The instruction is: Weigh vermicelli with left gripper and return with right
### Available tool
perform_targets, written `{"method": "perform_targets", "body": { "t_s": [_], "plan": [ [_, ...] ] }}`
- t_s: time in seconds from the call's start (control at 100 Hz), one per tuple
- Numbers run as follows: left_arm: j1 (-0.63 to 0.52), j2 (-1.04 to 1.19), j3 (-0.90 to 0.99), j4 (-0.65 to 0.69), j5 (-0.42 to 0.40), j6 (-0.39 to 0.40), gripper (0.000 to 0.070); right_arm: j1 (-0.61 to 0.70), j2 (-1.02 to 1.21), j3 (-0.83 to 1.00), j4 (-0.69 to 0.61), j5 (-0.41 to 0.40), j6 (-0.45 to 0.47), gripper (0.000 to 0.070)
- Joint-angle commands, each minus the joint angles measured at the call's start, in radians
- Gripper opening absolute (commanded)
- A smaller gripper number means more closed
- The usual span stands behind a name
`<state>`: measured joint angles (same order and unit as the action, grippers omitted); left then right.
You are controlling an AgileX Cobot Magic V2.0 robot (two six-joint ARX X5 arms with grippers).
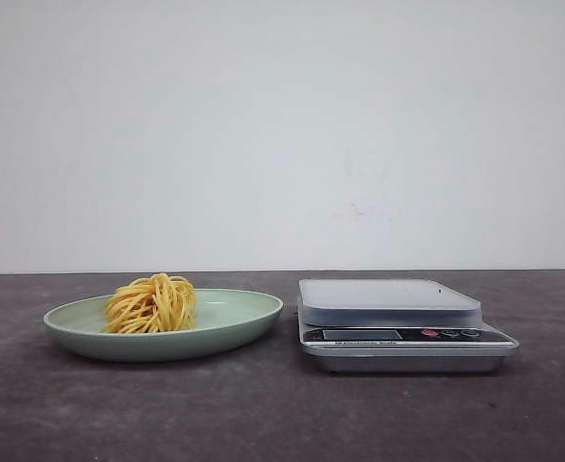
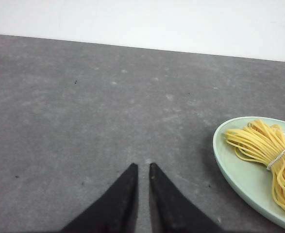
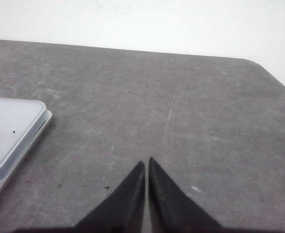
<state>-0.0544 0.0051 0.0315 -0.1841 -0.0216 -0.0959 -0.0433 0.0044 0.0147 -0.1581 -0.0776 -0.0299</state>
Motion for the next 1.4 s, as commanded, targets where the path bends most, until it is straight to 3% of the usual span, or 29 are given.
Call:
{"method": "perform_targets", "body": {
  "t_s": [0.0,0.58,0.71,1.09,1.24,1.39],
  "plan": [
    [0.001,-0.001,-0.018,-0.004,0.002,0.009,0.0004,0.0,0.0,-0.002,0.011,0.0,-0.004,0.0002],
    [0.001,-0.001,-0.018,-0.004,0.002,0.009,0.0004,0.0,0.0,-0.002,0.021,-0.001,-0.003,0.0002],
    [0.001,-0.001,-0.018,-0.004,0.002,0.009,0.0004,0.001,0.0,-0.002,0.015,-0.005,0.052,0.0002],
    [0.001,-0.001,-0.018,0.0,0.002,0.009,0.0004,0.0,0.0,-0.002,0.031,0.0,0.085,0.0002],
    [0.001,-0.001,-0.017,0.009,0.003,-0.005,0.0003,0.001,0.0,-0.001,0.069,-0.003,0.198,0.0002],
    [0.001,-0.001,0.014,0.103,0.003,-0.137,0.0005,0.001,0.0,0.024,0.083,-0.015,0.326,0.0002]
  ]
}}
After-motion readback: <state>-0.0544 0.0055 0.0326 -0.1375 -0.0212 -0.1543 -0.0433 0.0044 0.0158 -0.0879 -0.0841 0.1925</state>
